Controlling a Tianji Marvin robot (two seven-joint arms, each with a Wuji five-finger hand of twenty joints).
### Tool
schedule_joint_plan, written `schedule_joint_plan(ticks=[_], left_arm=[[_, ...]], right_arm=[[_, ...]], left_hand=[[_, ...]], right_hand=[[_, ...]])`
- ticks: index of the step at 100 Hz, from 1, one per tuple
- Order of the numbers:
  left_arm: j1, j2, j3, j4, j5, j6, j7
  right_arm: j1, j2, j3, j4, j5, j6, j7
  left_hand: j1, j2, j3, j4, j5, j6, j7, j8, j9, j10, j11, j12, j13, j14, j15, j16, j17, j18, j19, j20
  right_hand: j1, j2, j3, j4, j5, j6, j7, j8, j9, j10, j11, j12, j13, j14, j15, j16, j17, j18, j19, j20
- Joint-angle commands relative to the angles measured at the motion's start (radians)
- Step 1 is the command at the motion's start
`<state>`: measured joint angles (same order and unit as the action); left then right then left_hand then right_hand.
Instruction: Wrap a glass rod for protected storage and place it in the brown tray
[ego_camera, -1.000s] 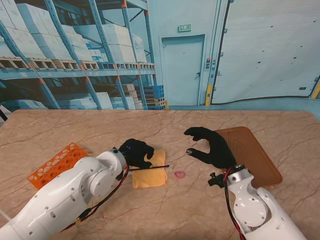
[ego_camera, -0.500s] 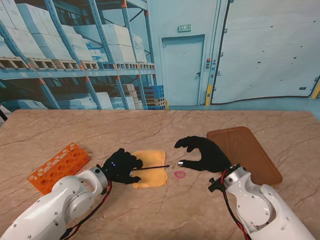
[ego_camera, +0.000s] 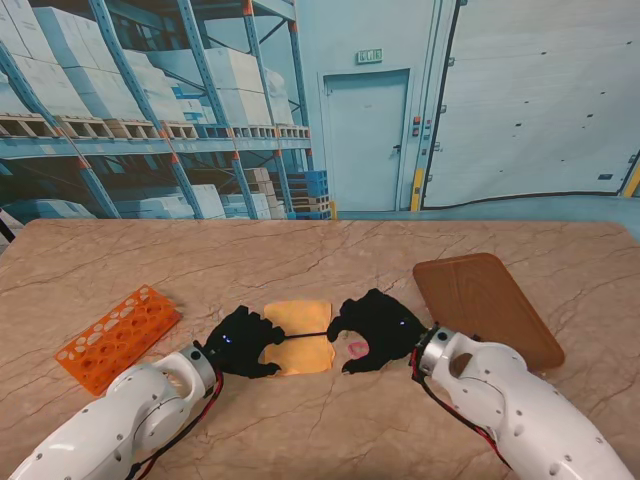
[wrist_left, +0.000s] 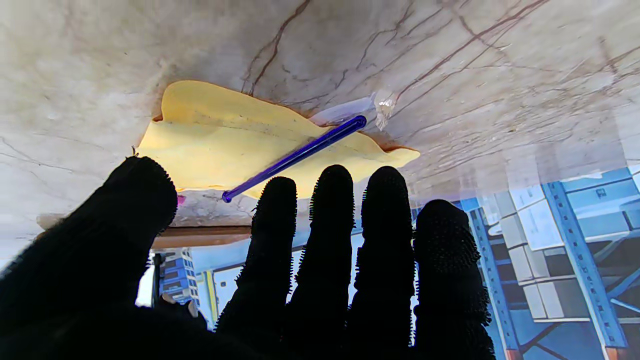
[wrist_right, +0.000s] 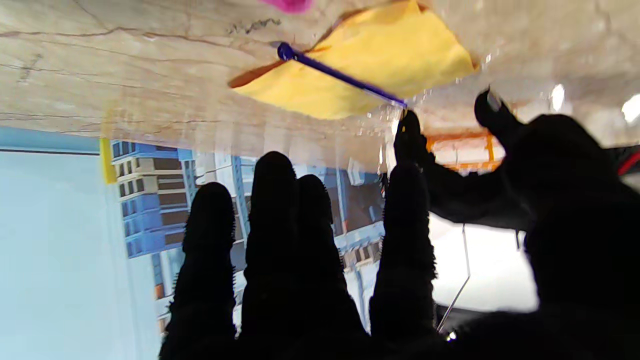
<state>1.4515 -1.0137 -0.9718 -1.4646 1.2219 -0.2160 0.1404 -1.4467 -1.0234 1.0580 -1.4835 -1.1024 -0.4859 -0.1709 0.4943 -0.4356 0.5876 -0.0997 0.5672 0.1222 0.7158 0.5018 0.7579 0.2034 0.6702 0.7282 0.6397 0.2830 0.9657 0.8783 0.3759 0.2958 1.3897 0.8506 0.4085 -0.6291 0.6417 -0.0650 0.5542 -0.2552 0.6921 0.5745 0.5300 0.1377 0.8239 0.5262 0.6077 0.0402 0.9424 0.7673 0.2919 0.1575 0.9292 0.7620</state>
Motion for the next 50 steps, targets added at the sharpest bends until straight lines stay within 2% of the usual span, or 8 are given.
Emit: schedule_joint_plan(ticks=[1, 15, 21, 30, 31, 33, 35, 50], left_arm=[[0.006, 0.001, 0.001, 0.001, 0.003, -0.003, 0.000], [0.006, 0.003, 0.008, 0.005, 0.011, -0.001, 0.005], [0.005, 0.004, 0.012, 0.008, 0.017, 0.001, 0.013], [0.003, 0.005, 0.018, 0.010, 0.021, 0.004, 0.016], [0.003, 0.005, 0.018, 0.011, 0.021, 0.005, 0.016], [0.002, 0.005, 0.020, 0.011, 0.020, 0.006, 0.015], [0.002, 0.005, 0.022, 0.012, 0.019, 0.007, 0.013], [-0.009, -0.001, 0.041, 0.020, -0.006, 0.025, 0.012]], right_arm=[[0.024, -0.007, -0.029, 0.019, -0.018, 0.007, -0.008], [0.104, -0.002, -0.142, 0.083, -0.036, 0.043, -0.029], [0.134, -0.005, -0.186, 0.108, -0.026, 0.063, -0.031], [0.179, -0.008, -0.247, 0.143, -0.010, 0.084, -0.030], [0.184, -0.008, -0.254, 0.146, -0.009, 0.086, -0.030], [0.193, -0.008, -0.266, 0.153, -0.006, 0.089, -0.029], [0.202, -0.009, -0.278, 0.160, -0.003, 0.091, -0.029], [0.268, -0.011, -0.371, 0.211, 0.015, 0.111, -0.020]], left_hand=[[-0.027, -0.033, 0.029, 0.034, -0.031, -0.005, 0.009, 0.017, -0.023, -0.011, 0.027, 0.013, 0.013, -0.010, 0.025, 0.024, 0.007, -0.010, 0.042, 0.019], [-0.019, -0.043, 0.042, 0.035, -0.029, -0.010, 0.015, 0.019, -0.021, -0.012, 0.036, 0.020, 0.023, -0.014, 0.034, 0.029, 0.018, -0.011, 0.051, 0.020], [-0.012, -0.055, 0.055, 0.038, -0.030, -0.013, 0.018, 0.020, -0.021, -0.011, 0.040, 0.024, 0.027, -0.018, 0.038, 0.031, 0.024, -0.014, 0.054, 0.019], [-0.006, -0.090, 0.117, 0.039, -0.033, -0.015, 0.022, 0.021, -0.025, -0.010, 0.045, 0.034, 0.033, -0.022, 0.043, 0.034, 0.031, -0.015, 0.061, 0.013], [-0.006, -0.094, 0.126, 0.038, -0.033, -0.017, 0.023, 0.021, -0.024, -0.024, 0.048, 0.037, 0.035, -0.024, 0.043, 0.035, 0.033, -0.015, 0.062, 0.012], [-0.002, -0.102, 0.137, 0.039, -0.032, -0.017, 0.025, 0.022, -0.023, -0.013, 0.049, 0.038, 0.037, -0.023, 0.044, 0.035, 0.035, -0.013, 0.064, 0.011], [0.006, -0.106, 0.148, 0.040, -0.030, -0.020, 0.027, 0.023, -0.018, -0.032, 0.053, 0.041, 0.040, -0.025, 0.046, 0.035, 0.038, -0.014, 0.066, 0.011], [0.067, -0.097, 0.216, 0.048, 0.025, -0.033, 0.086, 0.044, 0.054, -0.046, 0.116, 0.070, 0.108, -0.030, 0.086, 0.040, 0.103, -0.015, 0.110, 0.005]], right_hand=[[0.029, -0.046, 0.015, 0.041, -0.007, -0.010, 0.027, 0.007, -0.043, 0.009, 0.045, 0.030, -0.036, -0.019, 0.061, 0.028, -0.018, -0.027, 0.054, -0.004], [0.077, -0.050, 0.058, 0.045, -0.001, 0.012, 0.042, 0.004, -0.071, 0.029, 0.100, 0.062, -0.056, -0.016, 0.126, 0.048, -0.040, -0.029, 0.106, -0.012], [0.086, -0.072, 0.121, 0.034, -0.010, 0.018, 0.046, 0.000, -0.088, 0.037, 0.118, 0.070, -0.069, -0.015, 0.148, 0.050, -0.055, -0.029, 0.131, -0.026], [0.069, -0.154, 0.289, 0.003, -0.028, 0.025, 0.048, -0.007, -0.114, 0.047, 0.134, 0.076, -0.084, -0.016, 0.163, 0.046, -0.066, -0.033, 0.156, -0.043], [0.065, -0.164, 0.306, 0.000, -0.031, 0.027, 0.048, -0.008, -0.116, 0.048, 0.137, 0.077, -0.085, -0.016, 0.164, 0.046, -0.067, -0.033, 0.159, -0.045], [0.065, -0.174, 0.322, -0.003, -0.036, 0.027, 0.047, -0.009, -0.119, 0.049, 0.138, 0.078, -0.088, -0.017, 0.165, 0.045, -0.068, -0.034, 0.161, -0.046], [0.063, -0.181, 0.339, -0.005, -0.038, 0.028, 0.048, -0.010, -0.121, 0.049, 0.141, 0.079, -0.089, -0.017, 0.168, 0.045, -0.069, -0.035, 0.164, -0.047], [0.057, -0.204, 0.379, -0.012, -0.049, 0.064, 0.048, -0.014, -0.155, 0.056, 0.150, 0.085, -0.106, -0.019, 0.178, 0.047, -0.079, -0.040, 0.179, -0.048]])
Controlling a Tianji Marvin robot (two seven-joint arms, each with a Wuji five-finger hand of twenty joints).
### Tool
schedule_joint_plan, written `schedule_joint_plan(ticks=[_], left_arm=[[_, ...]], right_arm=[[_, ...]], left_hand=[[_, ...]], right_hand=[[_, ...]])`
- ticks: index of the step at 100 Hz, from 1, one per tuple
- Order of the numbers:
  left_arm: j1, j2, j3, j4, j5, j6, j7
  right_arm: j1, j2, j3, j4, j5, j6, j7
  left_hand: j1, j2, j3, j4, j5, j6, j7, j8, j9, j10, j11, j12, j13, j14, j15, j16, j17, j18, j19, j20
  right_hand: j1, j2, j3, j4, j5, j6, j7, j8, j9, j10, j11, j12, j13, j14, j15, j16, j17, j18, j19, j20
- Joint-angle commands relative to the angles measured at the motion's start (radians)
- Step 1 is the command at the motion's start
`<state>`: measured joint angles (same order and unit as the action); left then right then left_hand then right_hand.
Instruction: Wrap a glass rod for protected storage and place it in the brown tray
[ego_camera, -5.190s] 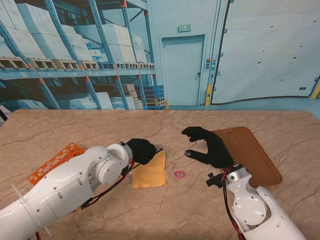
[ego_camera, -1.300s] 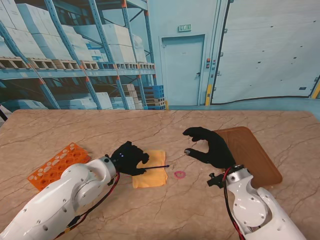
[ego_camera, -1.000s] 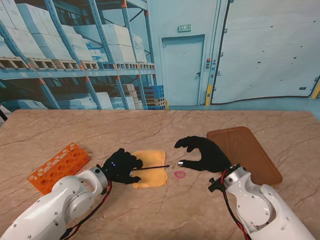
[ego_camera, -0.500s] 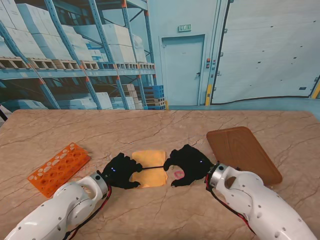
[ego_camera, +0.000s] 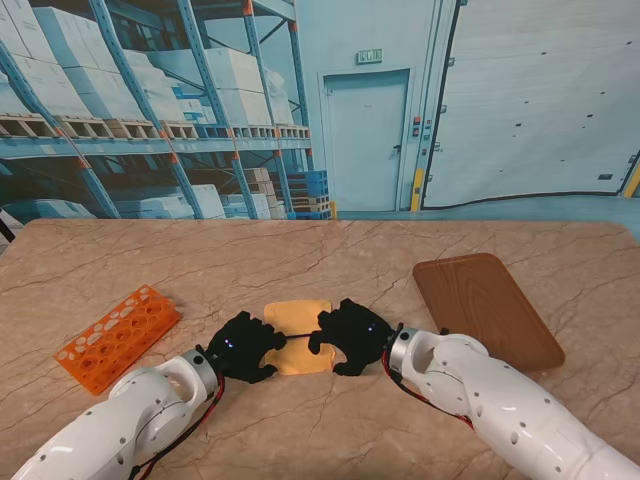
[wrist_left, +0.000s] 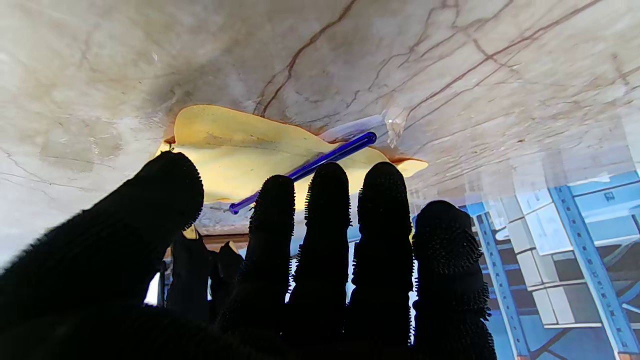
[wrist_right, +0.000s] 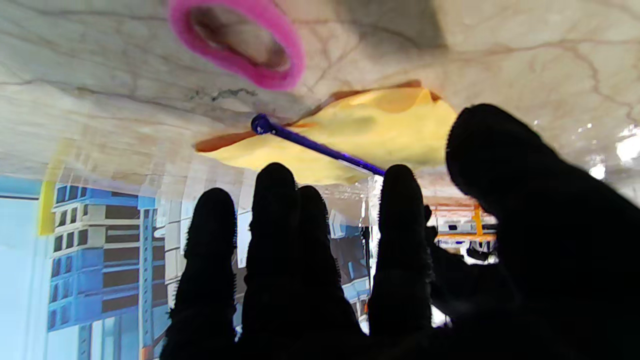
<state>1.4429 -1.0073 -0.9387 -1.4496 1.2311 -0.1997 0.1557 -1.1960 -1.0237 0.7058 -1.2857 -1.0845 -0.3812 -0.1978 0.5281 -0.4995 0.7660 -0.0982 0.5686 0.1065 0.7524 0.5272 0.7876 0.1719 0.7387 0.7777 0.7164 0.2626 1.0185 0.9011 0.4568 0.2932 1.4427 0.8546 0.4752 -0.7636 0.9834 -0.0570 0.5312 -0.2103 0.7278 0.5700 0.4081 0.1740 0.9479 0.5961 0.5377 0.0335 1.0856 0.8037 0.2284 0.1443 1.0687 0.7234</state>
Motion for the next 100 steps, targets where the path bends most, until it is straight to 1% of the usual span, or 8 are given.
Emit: schedule_joint_plan(ticks=[1, 4, 13, 35, 41, 51, 71, 100], left_arm=[[-0.002, -0.008, 0.010, 0.006, -0.017, 0.010, -0.002], [-0.007, -0.008, 0.015, 0.009, -0.019, 0.010, 0.000], [-0.017, -0.009, 0.028, 0.016, -0.025, 0.010, 0.001], [-0.016, -0.009, 0.030, 0.014, -0.033, 0.020, -0.017], [-0.016, -0.009, 0.031, 0.015, -0.030, 0.023, -0.017], [-0.018, -0.009, 0.034, 0.017, -0.029, 0.029, -0.015], [-0.027, -0.012, 0.039, 0.024, -0.032, 0.037, 0.001], [-0.029, -0.021, 0.025, 0.016, -0.055, 0.028, 0.034]], right_arm=[[0.022, -0.011, -0.027, 0.017, -0.002, 0.008, 0.006], [0.036, -0.012, -0.048, 0.030, 0.001, 0.015, 0.003], [0.080, -0.016, -0.113, 0.067, 0.006, 0.033, -0.020], [0.175, -0.033, -0.255, 0.156, 0.018, 0.073, -0.099], [0.188, -0.043, -0.275, 0.174, 0.038, 0.079, -0.104], [0.205, -0.052, -0.301, 0.194, 0.055, 0.084, -0.112], [0.211, -0.064, -0.310, 0.209, 0.075, 0.086, -0.119], [0.158, -0.057, -0.221, 0.158, 0.071, 0.081, -0.106]], left_hand=[[0.035, -0.032, 0.040, 0.046, 0.026, -0.017, 0.053, 0.020, 0.027, -0.015, 0.051, 0.022, 0.034, -0.010, 0.036, 0.017, 0.026, -0.013, 0.060, 0.000], [0.041, -0.040, 0.044, 0.045, 0.034, -0.024, 0.060, 0.021, 0.038, -0.018, 0.058, 0.025, 0.047, -0.013, 0.043, 0.016, 0.036, -0.013, 0.068, -0.003], [0.076, -0.074, 0.049, 0.004, 0.046, -0.046, 0.096, -0.010, 0.061, -0.025, 0.071, 0.031, 0.069, -0.016, 0.060, 0.009, 0.058, -0.014, 0.091, -0.027], [0.157, -0.126, 0.057, -0.029, 0.061, -0.067, 0.167, -0.063, 0.113, -0.028, 0.075, 0.096, 0.105, -0.013, 0.078, -0.001, 0.089, -0.009, 0.121, -0.056], [0.175, -0.134, 0.056, -0.035, 0.062, -0.076, 0.174, -0.066, 0.121, -0.030, 0.074, 0.106, 0.110, -0.015, 0.079, -0.002, 0.095, -0.010, 0.124, -0.058], [0.226, -0.139, 0.050, -0.045, 0.059, -0.085, 0.200, -0.083, 0.140, -0.032, 0.054, 0.136, 0.116, -0.016, 0.081, -0.005, 0.100, -0.010, 0.130, -0.066], [0.286, -0.080, 0.068, -0.032, 0.099, -0.107, 0.236, -0.096, 0.191, -0.041, 0.042, 0.165, 0.140, -0.014, 0.093, -0.009, 0.121, -0.006, 0.144, -0.074], [0.290, -0.044, 0.089, -0.011, 0.109, -0.124, 0.288, -0.074, 0.193, -0.048, 0.051, 0.189, 0.135, -0.016, 0.096, -0.012, 0.122, -0.010, 0.146, -0.085]], right_hand=[[-0.010, -0.070, 0.039, -0.021, -0.026, 0.021, 0.012, -0.010, -0.035, 0.020, 0.028, 0.016, -0.037, -0.012, 0.036, 0.011, -0.017, -0.028, 0.041, -0.009], [-0.013, -0.070, 0.041, -0.021, -0.024, 0.026, 0.014, -0.010, -0.039, 0.024, 0.034, 0.019, -0.041, -0.011, 0.042, 0.013, -0.020, -0.028, 0.045, -0.009], [-0.015, -0.062, 0.043, -0.021, 0.000, 0.039, 0.027, -0.008, -0.048, 0.033, 0.050, 0.026, -0.048, -0.008, 0.059, 0.017, -0.028, -0.028, 0.062, -0.008], [0.002, 0.028, 0.044, -0.005, 0.085, 0.051, 0.066, -0.002, -0.034, 0.049, 0.102, 0.032, -0.032, 0.001, 0.084, 0.012, -0.029, -0.030, 0.121, -0.023], [0.027, 0.026, 0.048, -0.062, 0.093, 0.034, 0.131, -0.095, -0.028, 0.047, 0.117, 0.015, -0.026, 0.000, 0.090, 0.007, -0.030, -0.032, 0.148, -0.063], [0.069, 0.046, 0.054, -0.100, 0.101, -0.004, 0.257, -0.191, -0.006, 0.041, 0.127, 0.010, -0.007, 0.001, 0.098, 0.006, -0.018, -0.034, 0.164, -0.071], [0.174, 0.208, -0.021, -0.113, 0.180, -0.039, 0.351, -0.227, 0.038, 0.031, 0.138, 0.000, 0.019, 0.007, 0.110, 0.002, -0.004, -0.037, 0.182, -0.076], [0.187, 0.271, -0.051, -0.088, 0.112, -0.062, 0.398, -0.144, 0.030, 0.024, 0.142, -0.008, 0.013, -0.002, 0.105, -0.003, -0.010, -0.047, 0.185, -0.079]])
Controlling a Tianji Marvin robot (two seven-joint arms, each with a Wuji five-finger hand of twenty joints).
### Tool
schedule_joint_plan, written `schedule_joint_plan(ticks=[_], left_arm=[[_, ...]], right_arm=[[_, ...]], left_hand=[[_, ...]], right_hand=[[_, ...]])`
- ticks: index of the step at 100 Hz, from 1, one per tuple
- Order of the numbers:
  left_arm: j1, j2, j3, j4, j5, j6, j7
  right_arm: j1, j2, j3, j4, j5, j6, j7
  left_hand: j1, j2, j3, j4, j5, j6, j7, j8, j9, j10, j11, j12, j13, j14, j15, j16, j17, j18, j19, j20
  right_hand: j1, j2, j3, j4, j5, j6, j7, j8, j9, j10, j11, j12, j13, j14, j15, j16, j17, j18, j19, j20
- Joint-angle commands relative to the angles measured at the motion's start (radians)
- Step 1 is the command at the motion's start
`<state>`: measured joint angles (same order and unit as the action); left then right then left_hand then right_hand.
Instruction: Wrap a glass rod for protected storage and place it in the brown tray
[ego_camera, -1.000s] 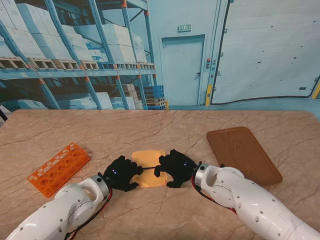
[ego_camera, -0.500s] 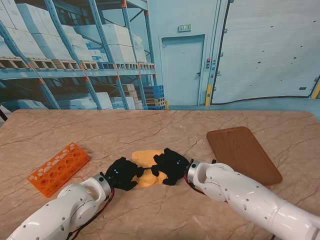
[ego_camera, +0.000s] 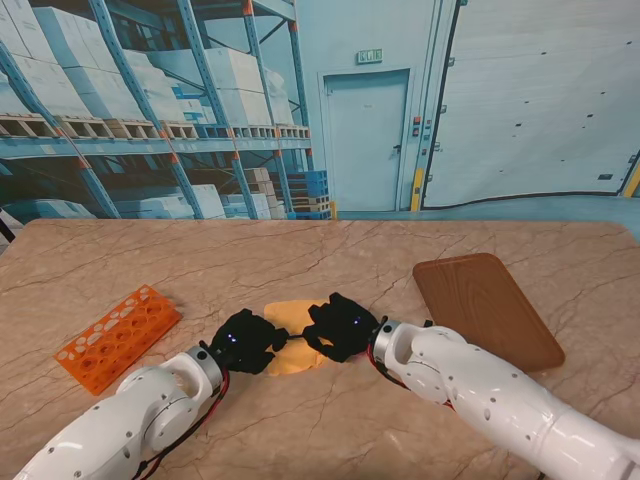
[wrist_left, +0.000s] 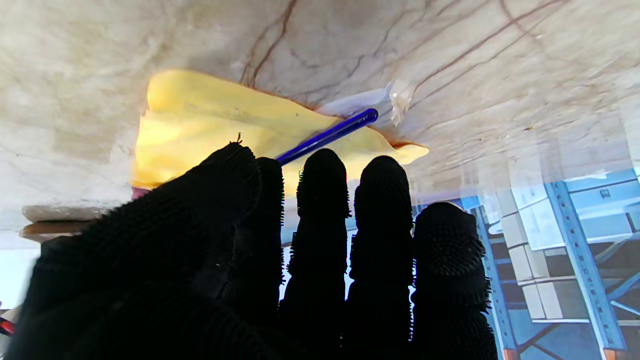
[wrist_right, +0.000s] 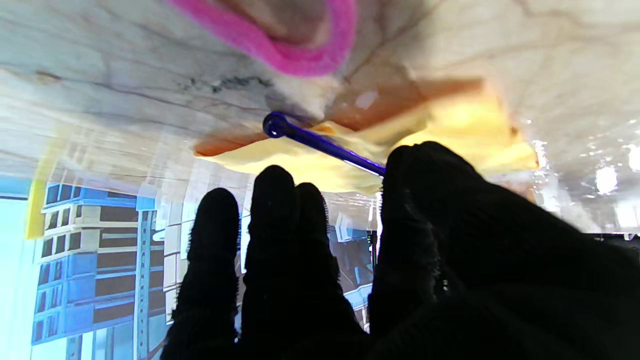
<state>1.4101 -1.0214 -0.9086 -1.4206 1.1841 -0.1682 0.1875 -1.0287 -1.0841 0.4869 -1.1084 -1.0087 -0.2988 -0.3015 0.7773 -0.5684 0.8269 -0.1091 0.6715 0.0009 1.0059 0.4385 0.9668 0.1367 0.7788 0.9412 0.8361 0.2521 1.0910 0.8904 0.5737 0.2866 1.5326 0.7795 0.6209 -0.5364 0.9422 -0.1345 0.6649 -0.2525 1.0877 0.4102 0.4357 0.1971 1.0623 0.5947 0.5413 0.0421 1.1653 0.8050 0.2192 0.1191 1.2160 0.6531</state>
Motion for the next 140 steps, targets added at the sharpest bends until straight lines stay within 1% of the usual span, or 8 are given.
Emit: schedule_joint_plan(ticks=[1, 25, 35, 68, 82, 91, 105, 140], left_arm=[[0.004, -0.008, -0.006, -0.014, -0.008, -0.004, 0.002], [-0.001, -0.010, -0.009, -0.021, -0.020, -0.012, -0.006], [0.000, -0.010, -0.007, -0.022, -0.023, -0.008, -0.013], [-0.003, -0.011, 0.003, -0.018, -0.030, -0.001, -0.022], [-0.003, -0.011, 0.000, -0.018, -0.030, -0.001, -0.023], [-0.001, -0.011, -0.002, -0.017, -0.029, 0.000, -0.020], [0.000, -0.011, -0.004, -0.016, -0.029, 0.001, -0.017], [0.000, -0.013, -0.009, -0.015, -0.040, -0.014, -0.012]], right_arm=[[-0.012, 0.003, 0.002, -0.021, -0.006, -0.001, -0.002], [-0.041, 0.015, 0.056, -0.057, -0.024, -0.023, 0.016], [-0.052, 0.028, 0.070, -0.072, -0.045, -0.051, 0.031], [-0.009, 0.039, -0.015, -0.052, -0.086, -0.007, 0.012], [0.027, 0.024, -0.077, -0.026, -0.054, 0.025, 0.021], [0.052, 0.010, -0.117, -0.004, -0.023, 0.029, 0.030], [0.080, -0.011, -0.159, 0.029, 0.017, 0.030, 0.037], [0.105, -0.039, -0.180, 0.074, 0.057, 0.005, 0.015]], left_hand=[[0.040, 0.025, 0.027, 0.000, 0.006, -0.018, 0.035, 0.015, 0.014, -0.013, 0.011, 0.026, 0.015, -0.006, 0.023, -0.002, 0.005, -0.003, 0.056, -0.010], [0.039, 0.024, 0.030, 0.001, 0.004, -0.009, 0.037, 0.018, 0.016, -0.010, 0.011, 0.033, 0.016, -0.004, 0.025, -0.003, 0.004, -0.003, 0.057, -0.014], [0.039, 0.024, 0.031, 0.001, 0.003, -0.007, 0.038, 0.019, 0.017, -0.010, 0.012, 0.035, 0.016, -0.002, 0.026, -0.003, 0.003, -0.001, 0.057, -0.016], [0.040, 0.026, 0.031, -0.001, 0.002, -0.005, 0.038, 0.021, 0.016, -0.009, 0.012, 0.037, 0.015, -0.001, 0.027, -0.004, 0.002, 0.000, 0.057, -0.018], [0.042, 0.026, 0.032, -0.002, 0.003, -0.003, 0.038, 0.021, 0.016, -0.007, 0.011, 0.037, 0.014, 0.002, 0.025, -0.005, 0.000, 0.001, 0.056, -0.019], [0.042, 0.026, 0.032, -0.002, 0.003, -0.006, 0.037, 0.021, 0.015, -0.008, 0.010, 0.038, 0.014, 0.002, 0.025, -0.005, 0.000, 0.002, 0.056, -0.020], [0.041, 0.027, 0.029, -0.004, 0.001, -0.008, 0.036, 0.021, 0.014, -0.011, 0.008, 0.036, 0.012, 0.002, 0.024, -0.006, -0.003, 0.002, 0.054, -0.020], [-0.011, 0.043, -0.055, -0.023, -0.014, 0.009, -0.003, 0.003, -0.033, 0.003, 0.003, -0.002, -0.014, 0.013, -0.004, -0.014, -0.026, 0.004, 0.034, -0.025]], right_hand=[[0.040, 0.044, -0.011, -0.011, -0.022, -0.020, 0.038, 0.016, 0.002, 0.000, 0.027, -0.006, 0.009, -0.010, 0.025, -0.005, 0.000, -0.022, 0.038, -0.009], [-0.091, -0.101, 0.069, 0.010, -0.091, 0.041, -0.046, -0.038, -0.007, 0.000, 0.009, -0.018, -0.004, -0.011, 0.016, -0.018, 0.000, -0.022, 0.037, -0.011], [-0.193, -0.138, 0.108, 0.082, -0.086, 0.103, -0.218, 0.071, -0.037, 0.004, -0.009, -0.011, -0.031, -0.013, 0.003, -0.022, -0.013, -0.018, 0.013, -0.012], [-0.191, -0.194, 0.044, 0.118, -0.156, 0.205, -0.348, 0.119, -0.135, 0.061, -0.010, -0.002, -0.094, 0.020, -0.018, -0.021, -0.053, -0.004, 0.030, 0.010], [-0.150, -0.182, 0.116, 0.136, -0.034, 0.190, -0.310, 0.134, -0.102, 0.073, 0.008, -0.004, -0.074, 0.036, -0.009, -0.017, -0.046, 0.009, 0.057, 0.005], [-0.061, -0.226, 0.147, 0.049, 0.009, 0.147, -0.152, -0.030, -0.063, 0.067, 0.016, -0.013, -0.046, 0.041, 0.004, -0.016, -0.031, 0.016, 0.085, -0.013], [-0.004, -0.177, 0.140, 0.037, 0.087, 0.126, -0.057, -0.090, -0.006, 0.055, 0.023, -0.016, -0.010, 0.046, 0.019, -0.015, -0.012, 0.024, 0.101, -0.010], [-0.067, -0.154, 0.271, 0.162, 0.134, 0.059, 0.049, 0.022, 0.039, 0.033, 0.033, -0.023, 0.011, 0.037, 0.030, -0.019, -0.004, 0.023, 0.108, -0.009]])
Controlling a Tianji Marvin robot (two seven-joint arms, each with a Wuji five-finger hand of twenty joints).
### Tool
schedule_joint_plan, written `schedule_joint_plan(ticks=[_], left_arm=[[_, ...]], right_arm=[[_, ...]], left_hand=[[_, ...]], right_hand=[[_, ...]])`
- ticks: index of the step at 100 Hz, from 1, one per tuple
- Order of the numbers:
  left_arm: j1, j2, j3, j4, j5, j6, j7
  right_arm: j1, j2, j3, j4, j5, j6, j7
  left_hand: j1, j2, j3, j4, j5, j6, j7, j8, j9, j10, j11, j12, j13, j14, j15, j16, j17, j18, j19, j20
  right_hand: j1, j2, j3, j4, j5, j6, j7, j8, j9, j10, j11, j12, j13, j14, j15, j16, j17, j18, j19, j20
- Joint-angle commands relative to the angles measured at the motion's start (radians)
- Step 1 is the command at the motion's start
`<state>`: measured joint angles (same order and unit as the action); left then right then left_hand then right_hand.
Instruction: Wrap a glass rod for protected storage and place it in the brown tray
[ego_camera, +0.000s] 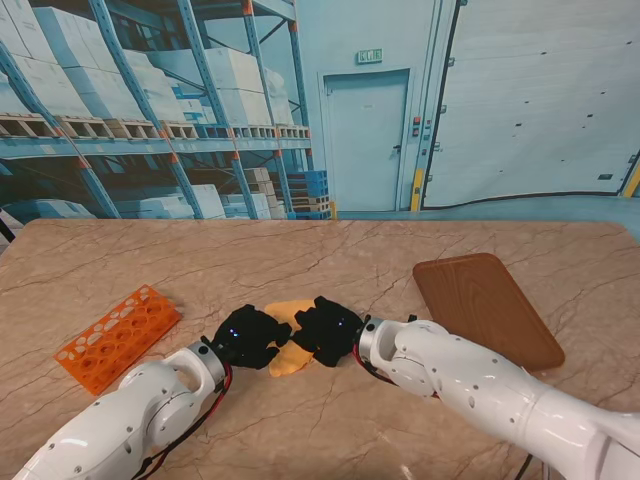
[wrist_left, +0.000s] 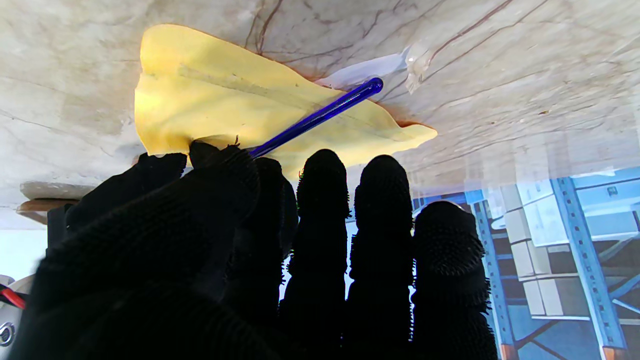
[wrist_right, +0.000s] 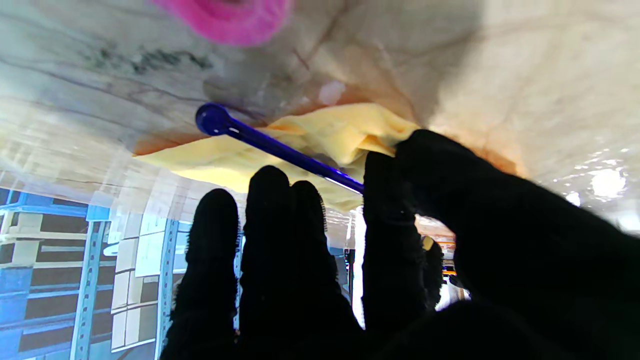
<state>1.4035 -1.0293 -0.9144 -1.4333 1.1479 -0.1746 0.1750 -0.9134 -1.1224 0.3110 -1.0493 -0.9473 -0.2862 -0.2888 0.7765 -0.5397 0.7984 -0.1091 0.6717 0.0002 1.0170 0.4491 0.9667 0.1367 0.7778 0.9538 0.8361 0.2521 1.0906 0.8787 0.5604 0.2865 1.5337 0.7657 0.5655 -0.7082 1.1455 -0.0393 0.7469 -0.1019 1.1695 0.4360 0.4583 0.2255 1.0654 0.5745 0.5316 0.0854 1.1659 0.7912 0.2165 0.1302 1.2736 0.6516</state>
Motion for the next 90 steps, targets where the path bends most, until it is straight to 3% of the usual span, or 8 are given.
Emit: schedule_joint_plan(ticks=[1, 23, 34, 39, 42, 57, 78, 90], left_arm=[[0.007, -0.005, -0.004, -0.003, -0.004, -0.009, 0.000], [0.014, -0.006, -0.021, -0.011, -0.002, -0.032, 0.015], [0.014, -0.007, -0.023, -0.013, -0.001, -0.034, 0.023], [0.014, -0.007, -0.023, -0.014, -0.001, -0.033, 0.022], [0.014, -0.007, -0.022, -0.014, -0.002, -0.033, 0.022], [0.011, -0.010, -0.013, -0.017, -0.009, -0.013, 0.014], [0.002, -0.016, 0.015, -0.026, -0.027, 0.055, -0.007], [-0.013, -0.015, 0.035, -0.026, -0.020, 0.082, -0.019]], right_arm=[[-0.011, -0.001, -0.003, 0.015, -0.004, -0.008, 0.001], [-0.016, -0.011, 0.022, 0.025, 0.002, -0.007, -0.029], [-0.019, -0.013, 0.041, 0.023, 0.006, 0.000, -0.034], [-0.021, -0.015, 0.049, 0.022, 0.010, 0.003, -0.033], [-0.022, -0.015, 0.054, 0.021, 0.012, 0.005, -0.032], [-0.027, -0.020, 0.071, 0.016, 0.022, 0.019, -0.028], [-0.027, -0.029, 0.082, 0.017, 0.042, 0.033, -0.020], [-0.025, -0.035, 0.085, 0.020, 0.052, 0.042, -0.018]], left_hand=[[-0.015, 0.013, -0.031, -0.024, -0.015, 0.011, -0.016, -0.008, -0.036, 0.004, 0.004, -0.016, -0.015, 0.014, -0.005, -0.003, -0.015, 0.004, 0.032, -0.011], [-0.102, 0.048, -0.118, -0.020, -0.032, 0.040, -0.085, -0.001, -0.106, 0.024, 0.007, -0.150, -0.060, 0.024, -0.036, 0.000, -0.058, 0.007, -0.003, -0.001], [-0.161, 0.107, -0.141, 0.010, -0.045, 0.073, -0.161, 0.035, -0.174, 0.059, -0.040, -0.181, -0.124, 0.032, -0.077, 0.003, -0.122, 0.011, -0.055, 0.013], [-0.204, 0.161, -0.163, 0.041, -0.058, 0.099, -0.207, 0.047, -0.215, 0.065, -0.074, -0.200, -0.170, 0.039, -0.105, 0.002, -0.169, 0.014, -0.091, 0.022], [-0.219, 0.177, -0.198, 0.060, -0.068, 0.113, -0.241, 0.072, -0.238, 0.071, -0.086, -0.209, -0.196, 0.045, -0.123, 0.004, -0.196, 0.016, -0.117, 0.041], [-0.277, 0.191, -0.340, 0.061, -0.075, 0.168, -0.322, 0.054, -0.292, 0.112, -0.122, -0.220, -0.273, 0.084, -0.163, 0.001, -0.278, 0.046, -0.175, 0.069], [-0.262, 0.229, -0.561, 0.073, -0.028, 0.214, -0.364, 0.033, -0.277, 0.156, -0.134, -0.217, -0.282, 0.135, -0.169, -0.003, -0.290, 0.088, -0.196, 0.095], [-0.266, 0.215, -0.583, 0.074, -0.015, 0.220, -0.367, 0.031, -0.265, 0.162, -0.134, -0.216, -0.275, 0.148, -0.166, -0.004, -0.283, 0.106, -0.194, 0.097]], right_hand=[[-0.016, 0.020, 0.070, 0.073, 0.051, -0.094, -0.031, 0.002, 0.016, 0.004, 0.030, -0.003, 0.021, -0.007, 0.029, -0.005, -0.001, 0.011, 0.050, -0.008], [-0.070, 0.068, 0.090, 0.242, 0.009, -0.114, 0.007, 0.137, 0.015, -0.011, 0.042, -0.002, 0.024, -0.023, 0.029, -0.006, 0.002, -0.005, 0.050, -0.007], [-0.094, 0.096, 0.090, 0.322, -0.011, -0.115, 0.032, 0.179, 0.012, -0.014, 0.046, -0.001, 0.024, -0.026, 0.029, -0.006, 0.003, -0.009, 0.050, -0.007], [-0.099, 0.105, 0.084, 0.355, -0.013, -0.116, 0.039, 0.188, 0.011, -0.015, 0.047, -0.002, 0.024, -0.027, 0.029, -0.006, 0.002, -0.011, 0.051, -0.007], [-0.102, 0.107, 0.085, 0.364, -0.013, -0.119, 0.043, 0.192, 0.012, -0.016, 0.048, -0.001, 0.025, -0.027, 0.029, -0.006, 0.002, -0.011, 0.051, -0.007], [-0.109, 0.115, 0.081, 0.383, -0.017, -0.120, 0.045, 0.197, 0.012, -0.017, 0.049, -0.001, 0.027, -0.030, 0.030, -0.005, 0.004, -0.012, 0.052, -0.006], [-0.110, 0.115, 0.075, 0.394, -0.015, -0.121, 0.045, 0.198, 0.012, -0.016, 0.049, -0.001, 0.027, -0.029, 0.030, -0.005, 0.005, -0.011, 0.053, -0.006], [-0.112, 0.114, 0.074, 0.399, -0.015, -0.123, 0.045, 0.198, 0.012, -0.016, 0.049, -0.001, 0.027, -0.029, 0.030, -0.005, 0.005, -0.011, 0.053, -0.006]])
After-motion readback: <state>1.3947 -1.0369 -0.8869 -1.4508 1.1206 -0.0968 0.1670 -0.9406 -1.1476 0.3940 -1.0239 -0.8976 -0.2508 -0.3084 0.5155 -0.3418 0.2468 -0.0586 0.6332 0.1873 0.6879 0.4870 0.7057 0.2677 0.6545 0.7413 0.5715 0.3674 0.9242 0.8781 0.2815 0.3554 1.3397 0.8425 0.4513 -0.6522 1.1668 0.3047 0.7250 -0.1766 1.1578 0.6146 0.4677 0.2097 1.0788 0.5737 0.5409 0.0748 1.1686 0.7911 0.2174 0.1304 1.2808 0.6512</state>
